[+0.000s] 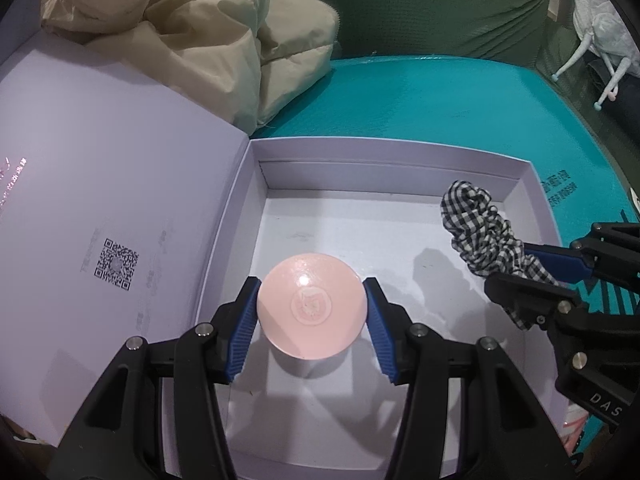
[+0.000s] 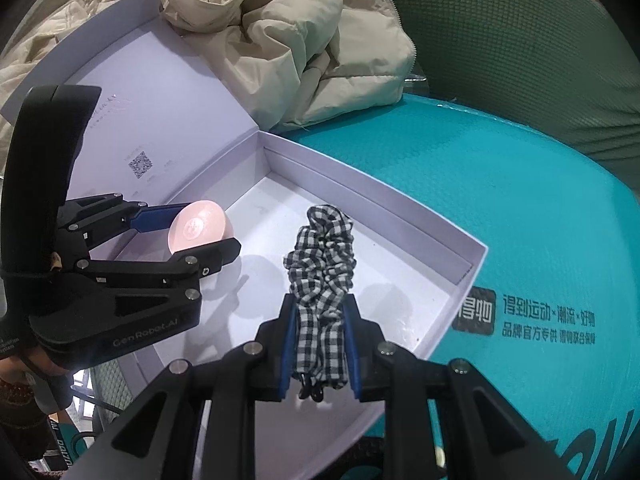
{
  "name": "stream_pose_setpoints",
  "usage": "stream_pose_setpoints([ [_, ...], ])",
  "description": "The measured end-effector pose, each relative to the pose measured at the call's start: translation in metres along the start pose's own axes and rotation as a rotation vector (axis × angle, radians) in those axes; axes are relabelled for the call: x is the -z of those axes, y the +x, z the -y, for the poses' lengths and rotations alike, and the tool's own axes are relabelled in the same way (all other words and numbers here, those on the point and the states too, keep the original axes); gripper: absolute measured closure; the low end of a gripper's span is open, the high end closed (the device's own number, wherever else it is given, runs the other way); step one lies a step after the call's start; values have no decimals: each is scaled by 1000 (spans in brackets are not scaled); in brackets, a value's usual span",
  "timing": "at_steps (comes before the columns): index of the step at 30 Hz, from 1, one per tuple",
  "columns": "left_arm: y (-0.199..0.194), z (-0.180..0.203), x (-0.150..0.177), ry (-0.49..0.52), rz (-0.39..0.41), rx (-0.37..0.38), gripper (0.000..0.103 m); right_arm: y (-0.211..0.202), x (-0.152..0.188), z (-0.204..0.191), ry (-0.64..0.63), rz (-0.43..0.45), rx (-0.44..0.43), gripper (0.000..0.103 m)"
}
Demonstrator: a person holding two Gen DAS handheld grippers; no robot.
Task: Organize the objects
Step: 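Lower the compact into the box and open the left tool while the right tool releases the scrunchie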
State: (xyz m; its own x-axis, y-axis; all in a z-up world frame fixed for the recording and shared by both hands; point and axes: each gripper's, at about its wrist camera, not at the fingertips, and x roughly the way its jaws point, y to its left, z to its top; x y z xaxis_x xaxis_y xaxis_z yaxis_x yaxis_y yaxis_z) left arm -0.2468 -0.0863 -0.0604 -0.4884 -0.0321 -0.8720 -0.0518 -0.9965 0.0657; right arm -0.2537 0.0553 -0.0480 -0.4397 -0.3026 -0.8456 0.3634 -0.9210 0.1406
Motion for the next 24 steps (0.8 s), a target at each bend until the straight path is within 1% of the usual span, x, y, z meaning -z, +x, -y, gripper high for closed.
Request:
stream_pose_setpoints([
  [5,11,-3,-2,1,-14,-17,53,13,0,2,-2,-23,22,82],
  [8,17,-2,-3,18,-15,-34,53,22,2,4,2,-42,28,82],
  [10,19,1,-3,35,-10,-41,53,23,2,4,-10,-34,38,82],
  [19,32,10,-6,55,-26,-34,53,30,-1,2,-40,-50,78,82],
  [24,33,12,-7,54,-31,-36,53,32,-3,3,-40,-51,87,82],
])
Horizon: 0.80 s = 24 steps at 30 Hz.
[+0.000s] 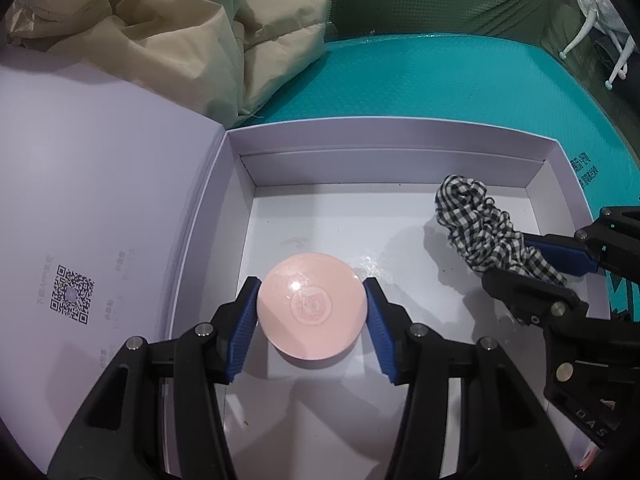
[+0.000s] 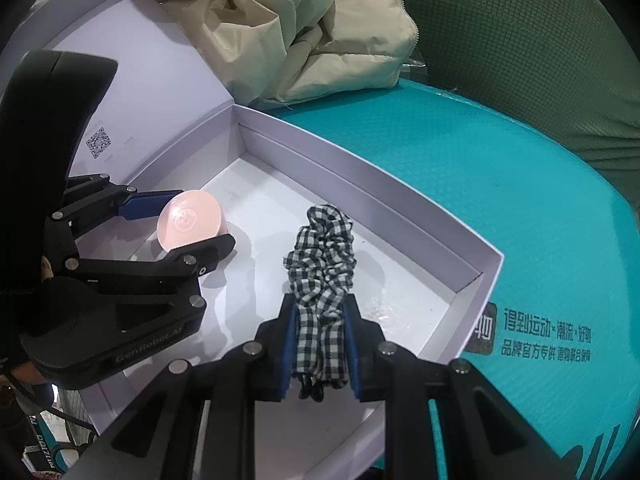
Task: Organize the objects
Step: 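Lower the compact into the box and open the left tool while the right tool releases the scrunchie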
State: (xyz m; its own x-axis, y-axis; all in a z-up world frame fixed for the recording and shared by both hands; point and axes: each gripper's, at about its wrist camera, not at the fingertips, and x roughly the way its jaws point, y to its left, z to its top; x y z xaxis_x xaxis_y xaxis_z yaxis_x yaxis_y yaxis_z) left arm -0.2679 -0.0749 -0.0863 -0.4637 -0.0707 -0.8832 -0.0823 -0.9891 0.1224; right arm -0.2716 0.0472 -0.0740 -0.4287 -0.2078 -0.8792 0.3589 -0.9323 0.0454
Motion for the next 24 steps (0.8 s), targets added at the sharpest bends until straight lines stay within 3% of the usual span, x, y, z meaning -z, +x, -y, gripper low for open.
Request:
stream_pose_setpoints([
  [9,3,3,-1,1,-11,-15,52,3,-3,-1,-1,-14,20,81],
  [17,-6,5,1,-2,9,-37,41,-2,0,-1,3,-20,43,78],
  [24,-16,1,-2,-22,34,-39,39,-15,5,-4,-14,-1,82,75],
])
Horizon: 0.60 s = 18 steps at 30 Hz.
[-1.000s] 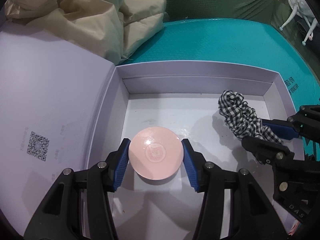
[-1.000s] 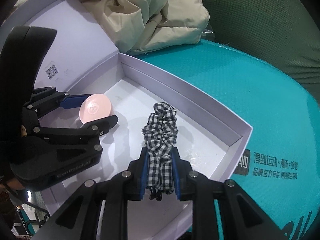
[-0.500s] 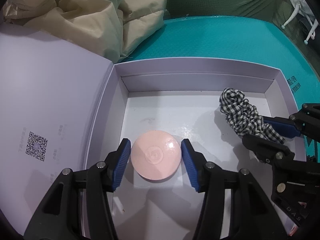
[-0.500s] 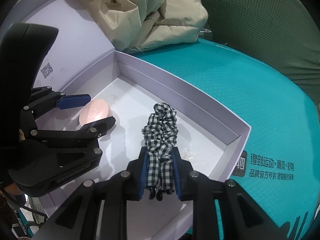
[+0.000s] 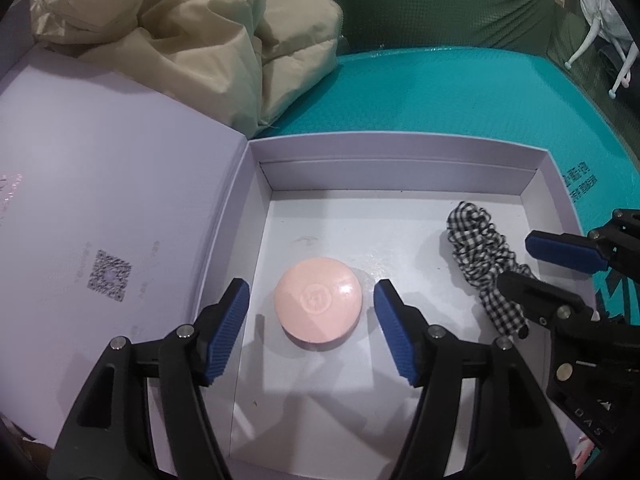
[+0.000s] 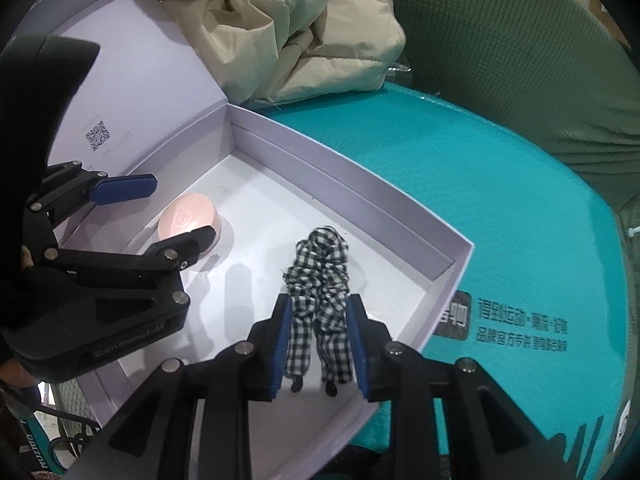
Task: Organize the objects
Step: 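Lower the compact into the box and open the left tool while the right tool releases the scrunchie, then withdraw both tools from the box back toward the remaining items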
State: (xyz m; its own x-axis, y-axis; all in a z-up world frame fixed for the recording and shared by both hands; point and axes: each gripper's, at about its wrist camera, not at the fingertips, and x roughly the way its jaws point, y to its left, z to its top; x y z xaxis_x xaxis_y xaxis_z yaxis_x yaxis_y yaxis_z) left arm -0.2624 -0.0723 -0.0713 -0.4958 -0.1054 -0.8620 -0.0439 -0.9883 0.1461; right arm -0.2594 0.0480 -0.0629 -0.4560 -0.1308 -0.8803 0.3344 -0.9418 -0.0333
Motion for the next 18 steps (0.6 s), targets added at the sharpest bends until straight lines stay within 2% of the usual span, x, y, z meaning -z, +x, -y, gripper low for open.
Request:
stream_pose_setpoints([
  [8,-22,0,2,-5,29,-5,38,-22,5,5,27,38,23,61],
  [18,-65,1,10,-13,93,-17,32,-53,13,10,47,79,45,57],
])
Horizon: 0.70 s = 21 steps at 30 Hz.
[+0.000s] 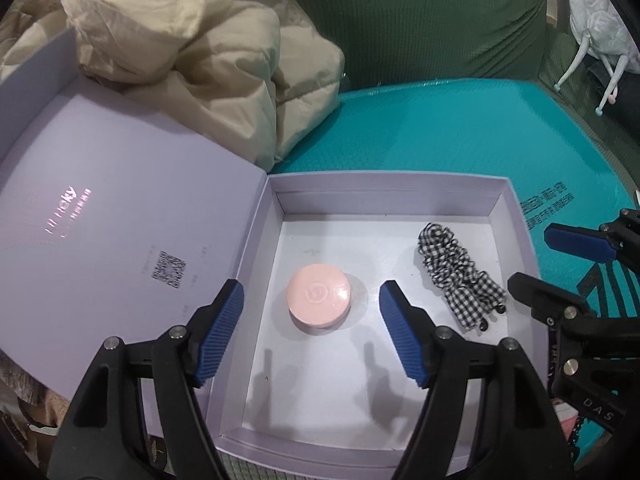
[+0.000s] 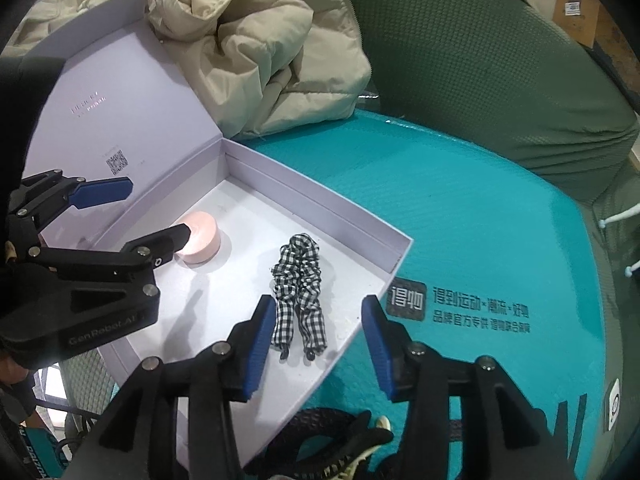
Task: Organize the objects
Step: 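Withdraw both tools from the box back toward the remaining items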
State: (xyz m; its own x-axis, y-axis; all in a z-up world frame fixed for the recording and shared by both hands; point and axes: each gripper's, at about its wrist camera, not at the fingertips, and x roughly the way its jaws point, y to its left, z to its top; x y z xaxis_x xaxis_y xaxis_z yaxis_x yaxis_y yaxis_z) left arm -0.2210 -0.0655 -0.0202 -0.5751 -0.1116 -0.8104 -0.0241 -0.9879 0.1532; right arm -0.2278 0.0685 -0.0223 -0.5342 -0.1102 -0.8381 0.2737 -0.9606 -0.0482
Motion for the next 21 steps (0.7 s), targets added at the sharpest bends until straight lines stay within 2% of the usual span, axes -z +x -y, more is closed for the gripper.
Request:
stream_pose_setpoints([
  [6,-21,2,-1,-3,45,10,30,-17,4,4,11,27,14,51],
  [21,-58,17,10,10,94,24,26,-56,25,10,23,61,36,47],
])
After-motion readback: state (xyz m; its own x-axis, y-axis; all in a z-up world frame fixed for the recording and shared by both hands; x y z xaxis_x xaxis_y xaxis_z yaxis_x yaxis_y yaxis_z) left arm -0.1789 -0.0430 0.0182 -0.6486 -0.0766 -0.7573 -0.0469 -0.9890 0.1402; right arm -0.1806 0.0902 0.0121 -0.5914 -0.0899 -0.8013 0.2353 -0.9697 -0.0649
